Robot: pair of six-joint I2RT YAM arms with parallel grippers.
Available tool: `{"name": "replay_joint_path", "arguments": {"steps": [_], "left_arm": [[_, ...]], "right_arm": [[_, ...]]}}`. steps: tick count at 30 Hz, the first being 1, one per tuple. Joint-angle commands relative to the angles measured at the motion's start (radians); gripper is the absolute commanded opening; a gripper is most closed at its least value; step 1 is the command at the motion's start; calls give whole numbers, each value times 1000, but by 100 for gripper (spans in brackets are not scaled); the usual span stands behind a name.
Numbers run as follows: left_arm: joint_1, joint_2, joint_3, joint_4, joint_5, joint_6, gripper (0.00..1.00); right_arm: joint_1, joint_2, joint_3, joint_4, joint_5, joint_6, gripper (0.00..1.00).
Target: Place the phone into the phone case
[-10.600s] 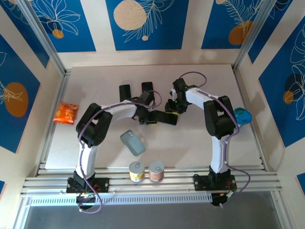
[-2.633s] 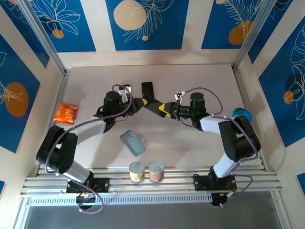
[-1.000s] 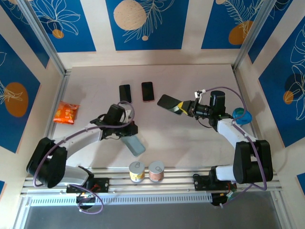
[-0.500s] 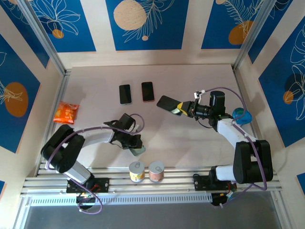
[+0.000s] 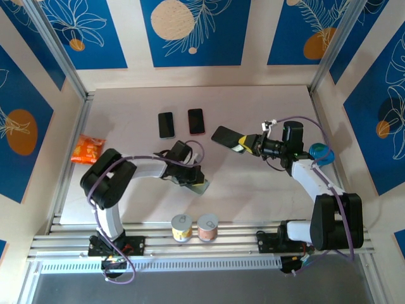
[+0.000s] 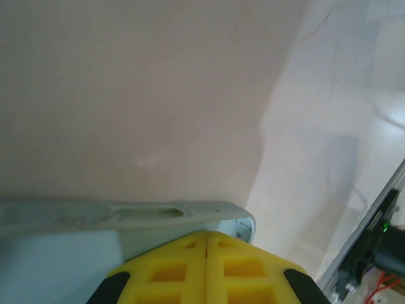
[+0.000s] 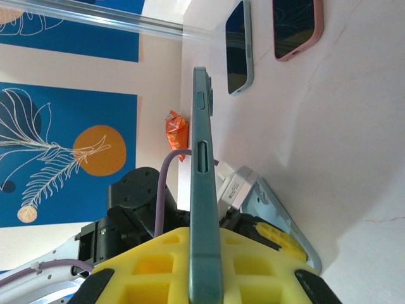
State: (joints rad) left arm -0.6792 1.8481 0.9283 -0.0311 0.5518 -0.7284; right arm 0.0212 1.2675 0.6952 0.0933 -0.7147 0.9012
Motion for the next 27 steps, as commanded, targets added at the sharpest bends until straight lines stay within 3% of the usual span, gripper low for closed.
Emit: {"name": "replay_joint_path", "arguments": {"steps": [1, 8, 14, 18, 21, 27], "left_arm": [[-10, 31, 43, 77, -7, -49, 0], [32, -80, 68, 71, -8, -59, 0], [180, -255, -22, -38, -43, 33, 0], [265, -338, -96, -67, -74, 80, 0], [303, -358, -131, -74, -108, 93, 25], [349, -336, -196, 26, -87, 65, 33]], "right_arm": [[-17, -54, 11, -56, -34, -40, 0], [19, -117, 12, -170, 8, -71, 0], [193, -185, -24, -230, 156, -58, 0], [322, -195, -74, -170, 287, 9, 0], [423, -144, -82, -113, 343, 38, 0], [557, -36, -103, 35, 443, 138, 0]]}}
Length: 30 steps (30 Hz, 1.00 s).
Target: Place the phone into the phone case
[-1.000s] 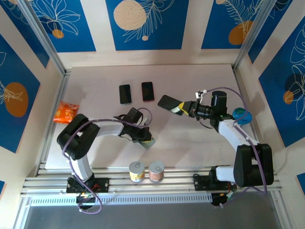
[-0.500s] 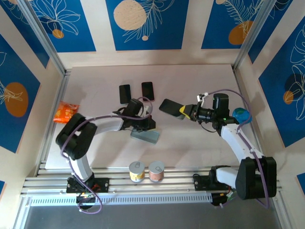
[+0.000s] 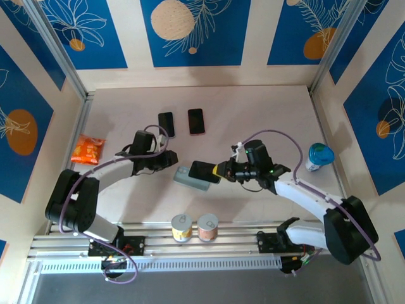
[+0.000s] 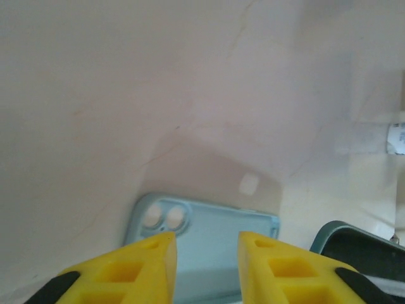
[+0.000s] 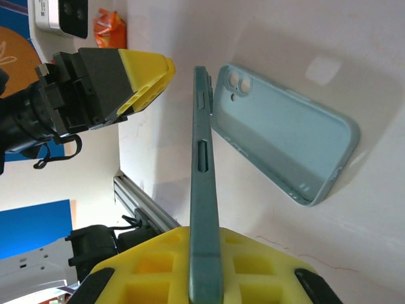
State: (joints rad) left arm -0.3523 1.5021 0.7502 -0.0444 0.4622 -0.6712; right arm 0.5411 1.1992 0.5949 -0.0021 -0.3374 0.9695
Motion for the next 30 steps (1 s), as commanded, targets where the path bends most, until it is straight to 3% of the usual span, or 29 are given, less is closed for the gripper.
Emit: {"name": "replay_joint_path", "arguments": {"steps": [1, 12, 30], "left_arm": [[24, 19, -22, 53, 7, 7, 33], [30, 62, -58, 100, -10, 18, 40], [37, 107, -77, 136, 4, 12, 41]], "right_arm": [[52, 55, 2, 144, 74, 83, 0], [131, 238, 39, 290, 106, 169, 0], [143, 321, 84, 324, 82, 204, 0]]}}
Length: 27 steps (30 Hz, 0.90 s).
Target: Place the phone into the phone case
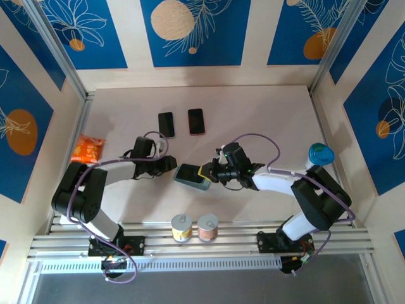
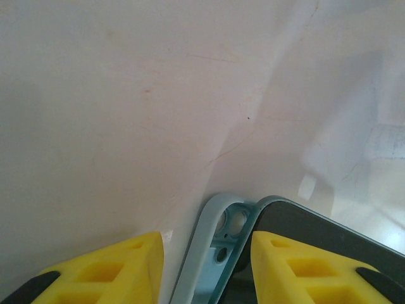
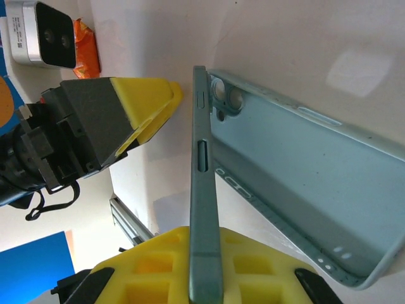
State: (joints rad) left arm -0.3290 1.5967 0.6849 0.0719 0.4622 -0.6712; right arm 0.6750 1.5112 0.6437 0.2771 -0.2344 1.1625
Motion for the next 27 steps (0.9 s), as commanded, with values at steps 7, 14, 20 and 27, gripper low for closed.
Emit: {"name": "replay_joint_path", "arguments": {"steps": [7, 14, 20, 27], "left_arm": [[13, 17, -18, 28, 7, 9, 41], [14, 44, -21, 41, 17, 9, 41], [14, 50, -39, 73, 23, -4, 41], [10, 59, -106, 175, 70, -67, 40]], "right_arm": [[17, 54, 19, 82, -38, 38, 0], [18, 92, 24, 88, -57, 41, 0], [17, 101, 8, 82, -46, 51, 0], [14, 113, -5, 82, -31, 63, 0]]}}
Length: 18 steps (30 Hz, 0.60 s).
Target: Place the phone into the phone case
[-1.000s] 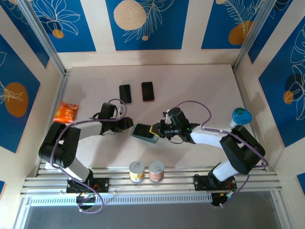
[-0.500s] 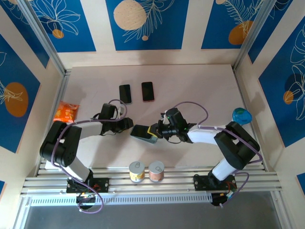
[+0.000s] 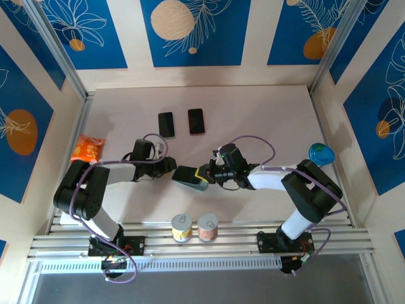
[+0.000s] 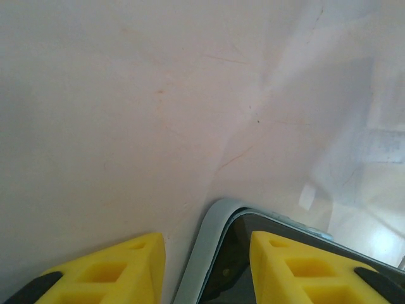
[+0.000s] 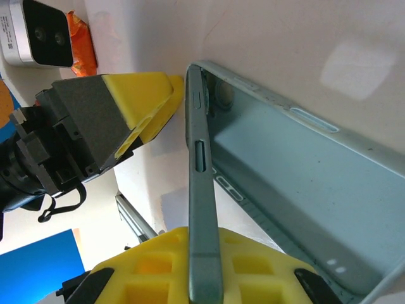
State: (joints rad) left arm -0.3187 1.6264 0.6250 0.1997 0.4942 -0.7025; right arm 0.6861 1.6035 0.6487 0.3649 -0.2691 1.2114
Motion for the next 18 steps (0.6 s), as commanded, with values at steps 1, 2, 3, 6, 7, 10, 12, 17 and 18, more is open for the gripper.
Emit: {"name": "replay_joint_path", "arguments": {"steps": [1, 2, 3, 6, 7, 10, 12, 17, 18], "left_arm": [[1, 31, -56, 63, 48, -46, 40], [0, 32, -69, 81, 59, -55, 40], [-2, 33, -80, 97, 68, -65, 40], [-8, 32, -101, 106, 76, -75, 40], [-11, 30, -107, 108, 78, -78, 40], [-22, 20, -122, 106, 83, -81, 40], [-32, 11, -126, 95, 82, -80, 40], [-61, 11, -144, 92, 81, -91, 40], [-69, 13, -147, 94, 81, -96, 40]], "right_arm": [[2, 22, -10, -5, 3, 17, 0], [1, 26, -10, -4, 4, 20, 0], [0, 31, -7, -4, 2, 22, 0], [0, 40, -5, -4, 1, 26, 0], [0, 43, -5, -2, 0, 28, 0], [0, 49, -7, 3, 2, 35, 0], [0, 51, -8, 0, 8, 38, 0], [1, 50, -5, -36, 30, 33, 0], [2, 50, -4, -45, 38, 30, 0]]}}
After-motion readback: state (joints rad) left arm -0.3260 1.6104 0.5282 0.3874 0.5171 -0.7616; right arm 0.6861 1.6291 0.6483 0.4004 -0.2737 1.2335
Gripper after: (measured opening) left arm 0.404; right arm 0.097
